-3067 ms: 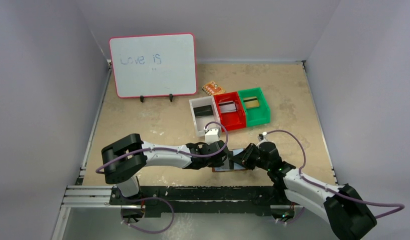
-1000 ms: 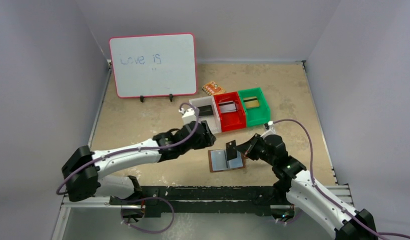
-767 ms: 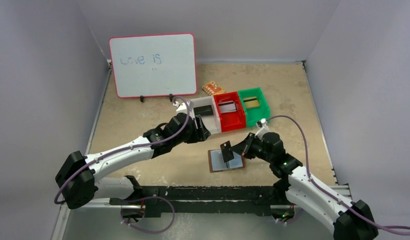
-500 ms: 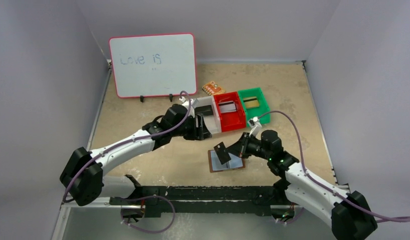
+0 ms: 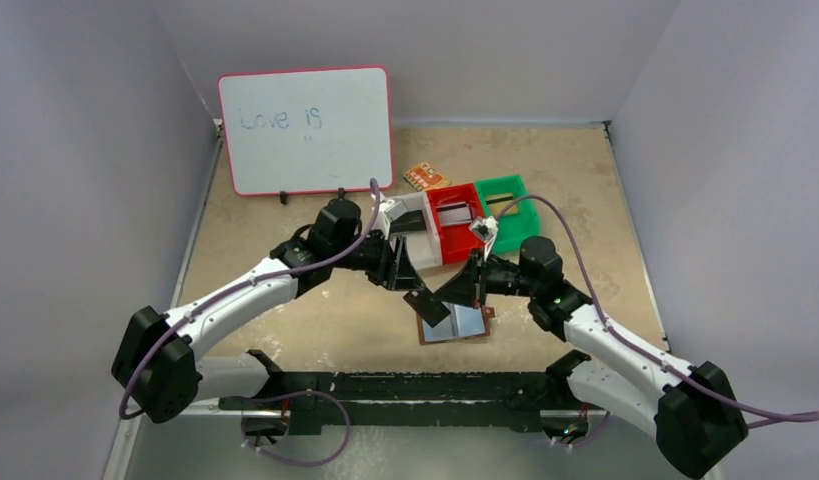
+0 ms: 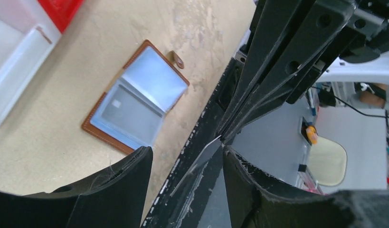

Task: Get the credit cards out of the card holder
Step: Remove the credit card from the card holder.

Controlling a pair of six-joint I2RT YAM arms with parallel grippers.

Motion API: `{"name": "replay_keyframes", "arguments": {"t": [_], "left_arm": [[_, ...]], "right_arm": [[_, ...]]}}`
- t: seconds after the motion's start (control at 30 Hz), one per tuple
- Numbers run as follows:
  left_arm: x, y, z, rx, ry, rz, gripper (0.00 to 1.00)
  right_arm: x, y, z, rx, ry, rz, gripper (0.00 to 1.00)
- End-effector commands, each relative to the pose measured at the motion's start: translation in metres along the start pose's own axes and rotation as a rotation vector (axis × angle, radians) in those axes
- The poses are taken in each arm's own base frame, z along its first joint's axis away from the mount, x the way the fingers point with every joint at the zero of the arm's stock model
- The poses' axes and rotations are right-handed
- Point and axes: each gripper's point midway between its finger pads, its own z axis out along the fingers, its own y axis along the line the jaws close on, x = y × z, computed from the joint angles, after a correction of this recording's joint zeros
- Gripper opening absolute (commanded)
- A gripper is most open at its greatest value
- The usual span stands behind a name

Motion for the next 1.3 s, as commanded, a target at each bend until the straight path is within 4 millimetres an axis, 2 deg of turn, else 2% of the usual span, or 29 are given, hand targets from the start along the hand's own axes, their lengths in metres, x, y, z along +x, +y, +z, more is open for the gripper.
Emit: {"name": "replay_keyframes", "arguments": {"t": [0.0,0.13,0.43,0.83,0.97,1.1,1.17,1.27], "left_arm": [[-0.010,-0.037,-0.015,0.151,-0.010,0.103,0.55],[-0.006,-0.047,-0.022,0.193,-0.004,0.134,0.50],[0.007,-0.051,-0.028,0.228,0.031,0.142,0.20],[0.025,-0.040,-0.026,0.213,0.099,0.127,0.20],[0.028,-0.038,-0.026,0.210,0.109,0.127,0.30],[0.028,-0.036,-0.023,0.211,0.119,0.120,0.31],[0.031,-0.035,-0.021,0.216,0.135,0.113,0.25],[0.029,-0.034,-0.022,0.206,0.125,0.116,0.07]], "right_arm": [[-0.015,0.032,-0.001,-0.136,0.036,-0.134,0.00],[-0.014,0.036,0.000,-0.169,0.066,-0.157,0.00],[-0.015,0.040,0.002,-0.211,0.084,-0.180,0.00],[-0.018,0.039,0.007,-0.232,0.093,-0.176,0.00],[-0.020,0.040,0.009,-0.239,0.087,-0.178,0.00],[-0.021,0.039,0.011,-0.242,0.088,-0.172,0.00],[-0.022,0.039,0.011,-0.244,0.087,-0.173,0.00],[-0.022,0.038,0.012,-0.240,0.089,-0.168,0.00]]}}
